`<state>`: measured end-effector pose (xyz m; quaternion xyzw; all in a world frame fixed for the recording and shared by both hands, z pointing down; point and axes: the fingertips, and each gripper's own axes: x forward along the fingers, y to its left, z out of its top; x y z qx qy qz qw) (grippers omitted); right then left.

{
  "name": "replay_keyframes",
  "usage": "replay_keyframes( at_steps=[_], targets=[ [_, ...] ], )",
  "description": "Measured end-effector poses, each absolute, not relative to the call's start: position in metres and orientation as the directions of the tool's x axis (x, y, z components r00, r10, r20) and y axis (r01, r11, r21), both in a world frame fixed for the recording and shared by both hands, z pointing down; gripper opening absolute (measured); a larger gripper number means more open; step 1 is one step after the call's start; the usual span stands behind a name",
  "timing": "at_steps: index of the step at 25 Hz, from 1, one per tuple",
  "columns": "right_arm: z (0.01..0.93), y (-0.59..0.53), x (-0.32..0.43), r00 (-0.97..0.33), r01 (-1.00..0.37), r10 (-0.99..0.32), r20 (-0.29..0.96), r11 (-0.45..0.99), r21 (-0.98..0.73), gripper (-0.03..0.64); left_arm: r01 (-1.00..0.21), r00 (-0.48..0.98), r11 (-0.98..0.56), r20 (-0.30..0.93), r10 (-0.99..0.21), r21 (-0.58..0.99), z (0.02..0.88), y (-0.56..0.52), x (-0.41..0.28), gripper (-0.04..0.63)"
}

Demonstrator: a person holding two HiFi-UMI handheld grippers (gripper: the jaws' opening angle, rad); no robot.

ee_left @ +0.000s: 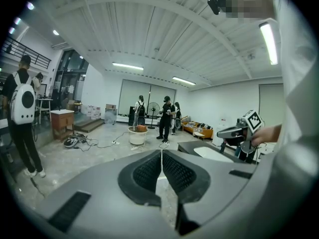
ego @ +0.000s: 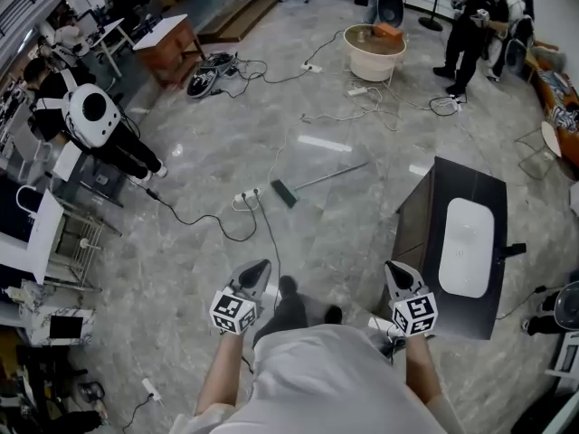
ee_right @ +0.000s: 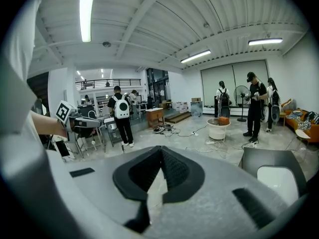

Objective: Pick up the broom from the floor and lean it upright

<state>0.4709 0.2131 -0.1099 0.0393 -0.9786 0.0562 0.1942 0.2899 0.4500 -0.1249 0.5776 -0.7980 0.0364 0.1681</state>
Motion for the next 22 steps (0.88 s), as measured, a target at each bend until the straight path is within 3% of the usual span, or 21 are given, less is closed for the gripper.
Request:
replay_keyframes(
  at_steps=[22],
  targets=[
    [-0.111, 0.230, 0.256, -0.878, -0.213, -0.173, 0.446, 0.976, -0.042, 0.002, -0.969, -0.122, 0.184, 0.324, -0.938, 0.167, -0.090, 0.432, 0.040, 0.011]
  ],
)
